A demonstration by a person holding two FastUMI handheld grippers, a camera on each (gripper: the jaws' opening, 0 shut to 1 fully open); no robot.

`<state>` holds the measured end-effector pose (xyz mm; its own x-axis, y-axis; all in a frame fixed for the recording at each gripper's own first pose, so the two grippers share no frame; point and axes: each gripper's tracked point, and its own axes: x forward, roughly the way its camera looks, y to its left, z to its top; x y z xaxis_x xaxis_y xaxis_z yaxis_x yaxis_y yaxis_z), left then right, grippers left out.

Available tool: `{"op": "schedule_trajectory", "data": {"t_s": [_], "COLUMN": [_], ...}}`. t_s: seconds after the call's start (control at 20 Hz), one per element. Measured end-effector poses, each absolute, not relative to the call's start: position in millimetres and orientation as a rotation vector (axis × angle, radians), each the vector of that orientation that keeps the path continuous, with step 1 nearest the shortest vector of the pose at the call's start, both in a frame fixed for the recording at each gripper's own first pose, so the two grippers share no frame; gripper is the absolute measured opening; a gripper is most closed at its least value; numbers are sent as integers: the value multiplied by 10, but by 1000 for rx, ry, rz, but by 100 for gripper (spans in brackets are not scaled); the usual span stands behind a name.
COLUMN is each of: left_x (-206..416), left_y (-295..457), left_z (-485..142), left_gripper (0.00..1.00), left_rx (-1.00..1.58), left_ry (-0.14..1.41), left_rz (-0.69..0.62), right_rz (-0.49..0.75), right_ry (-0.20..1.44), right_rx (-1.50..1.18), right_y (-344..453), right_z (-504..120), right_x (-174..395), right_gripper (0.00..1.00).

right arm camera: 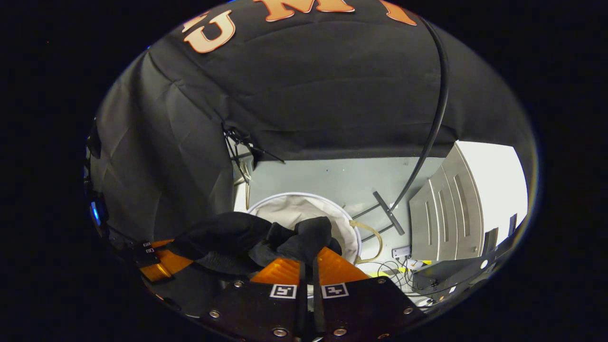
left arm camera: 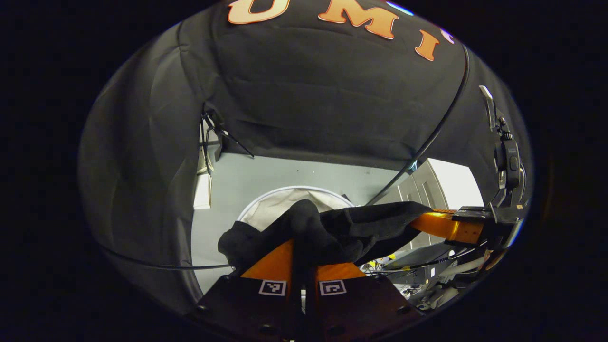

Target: Grasp the clothes on the hanger with both hands and then place them into the laundry hamper below.

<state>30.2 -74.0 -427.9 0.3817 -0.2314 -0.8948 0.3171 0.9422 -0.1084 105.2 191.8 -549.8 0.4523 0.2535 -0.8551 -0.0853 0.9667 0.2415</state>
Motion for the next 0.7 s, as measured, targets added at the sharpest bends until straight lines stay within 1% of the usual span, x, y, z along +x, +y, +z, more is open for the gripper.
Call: {"op": "schedule_trajectory", "data": {"t_s": [0.05, 0.1, 0.15, 0.2, 0.25, 0.3, 0.35, 0.4, 0.5, 0.55, 0.6, 0.65, 0.7], "left_x": [274, 231, 210, 163, 143, 133, 145, 147, 125, 135, 97, 100, 102], "left_y": [-726, -717, -706, -693, -667, -652, -634, -604, -579, -568, -557, -524, -488], "left_z": [-4342, -4395, -4430, -4468, -4488, -4492, -4488, -4485, -4462, -4456, -4450, -4430, -4418], "left_gripper": [12, 16, 11, 30, 30, 55, 48, 40, 64, 76, 88, 86, 76], "left_rx": [87, 85, 74, 63, 62, 62, 65, 68, 58, 55, 52, 58, 60], "left_ry": [1144, 1162, 1178, 1198, 1207, 1210, 1212, 1211, 1216, 1221, 1223, 1221, 1219], "left_rz": [-348, -341, -336, -334, -330, -331, -329, -325, -320, -315, -310, -300, -298], "right_rz": [212, 213, 215, 212, 205, 197, 191, 189, 185, 185, 185, 197, 218], "right_ry": [1092, 1098, 1097, 1099, 1101, 1105, 1110, 1112, 1117, 1113, 1110, 1101, 1074], "right_rx": [160, 159, 173, 185, 185, 177, 167, 159, 148, 148, 147, 152, 155], "right_y": [1913, 1914, 1948, 1961, 1920, 1893, 1869, 1863, 1834, 1820, 1812, 1811, 1838], "right_z": [-5538, -5549, -5565, -5570, -5593, -5605, -5627, -5623, -5611, -5585, -5551, -5505, -5407], "right_x": [1040, 1038, 1054, 1076, 1084, 1082, 1070, 1061, 1025, 1006, 1002, 980, 965], "right_gripper": [6, 6, 7, 7, 10, 0, 10, 10, 13, 18, 11, 29, 41]}}
